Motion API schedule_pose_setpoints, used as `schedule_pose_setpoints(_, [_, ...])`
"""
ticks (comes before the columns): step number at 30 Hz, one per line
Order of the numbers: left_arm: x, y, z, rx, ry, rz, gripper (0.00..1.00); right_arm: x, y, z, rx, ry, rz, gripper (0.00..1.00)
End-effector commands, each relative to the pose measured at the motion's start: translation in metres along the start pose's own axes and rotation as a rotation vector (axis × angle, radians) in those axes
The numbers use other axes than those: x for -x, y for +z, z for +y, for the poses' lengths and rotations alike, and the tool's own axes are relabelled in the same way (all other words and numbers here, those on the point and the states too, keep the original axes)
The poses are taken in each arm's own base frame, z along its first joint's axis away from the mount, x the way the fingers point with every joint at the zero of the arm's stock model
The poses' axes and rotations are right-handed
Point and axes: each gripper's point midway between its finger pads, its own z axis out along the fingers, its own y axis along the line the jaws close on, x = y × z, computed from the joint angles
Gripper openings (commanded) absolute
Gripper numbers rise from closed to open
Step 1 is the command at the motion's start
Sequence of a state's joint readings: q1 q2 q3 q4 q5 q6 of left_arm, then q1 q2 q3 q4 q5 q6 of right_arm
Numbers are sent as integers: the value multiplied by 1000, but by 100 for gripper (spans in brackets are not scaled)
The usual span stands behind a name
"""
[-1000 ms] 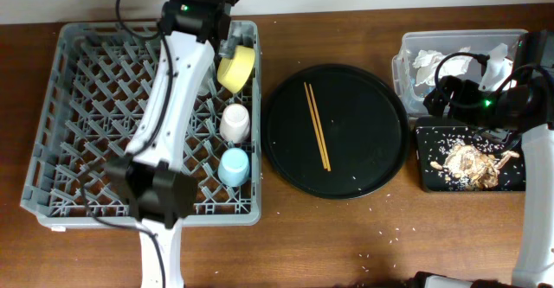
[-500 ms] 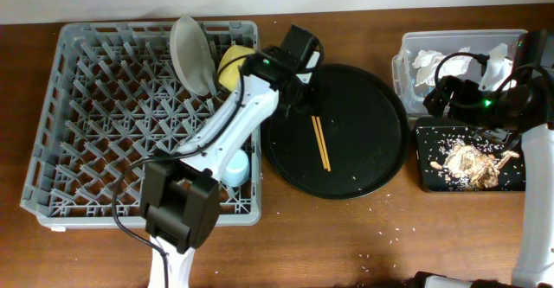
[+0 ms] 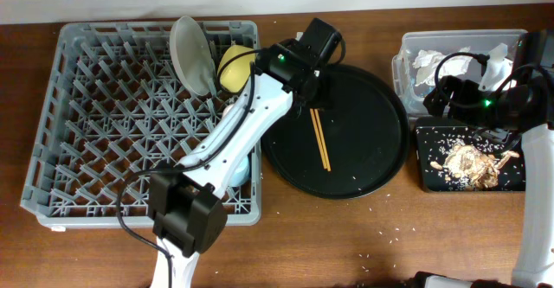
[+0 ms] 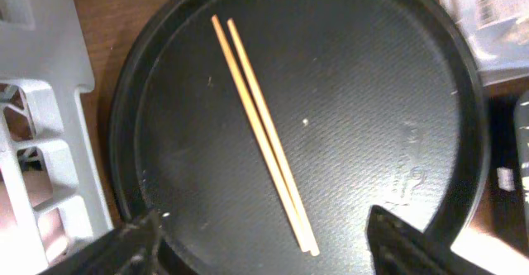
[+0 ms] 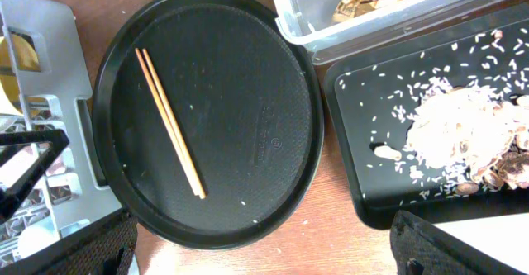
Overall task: Sort waste into correct bins and load items into the dishwasher rack
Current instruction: 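Reach left gripper to the chopsticks on the black tray and grasp one, then carry the chopstick to the rack and drop it in with left gripper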
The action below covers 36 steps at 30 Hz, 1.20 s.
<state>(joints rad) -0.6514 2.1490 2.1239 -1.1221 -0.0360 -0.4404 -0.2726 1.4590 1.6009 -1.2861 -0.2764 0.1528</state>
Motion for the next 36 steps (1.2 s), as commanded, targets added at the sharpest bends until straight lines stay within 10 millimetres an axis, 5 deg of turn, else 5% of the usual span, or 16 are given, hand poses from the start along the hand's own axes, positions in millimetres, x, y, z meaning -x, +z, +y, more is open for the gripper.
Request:
schedule_pose_setpoints(1, [-22,58,16,85,9,119,72,2,-1,-2,-12,-6,-6,98])
schedule_pose_setpoints(5, [-54,120,28,140,14,245,66,2,-1,-2,-12,-6,-6,99])
schedule_pose_setpoints(10, [-65,145,28,156,-32,270,63,2,-1,-2,-12,-6,-6,99])
schedule_pose_setpoints(17, [-69,146,17,88,-49,306,62,2,-1,-2,-12,-6,-6,98])
schedule_pose_setpoints(25, [-36,115,3,46,-53,241,62,2,-1,-2,-12,-6,-6,98])
schedule_pose_setpoints(36, [-65,157,14,94,-51,333,61,2,-1,-2,-12,-6,-6,99])
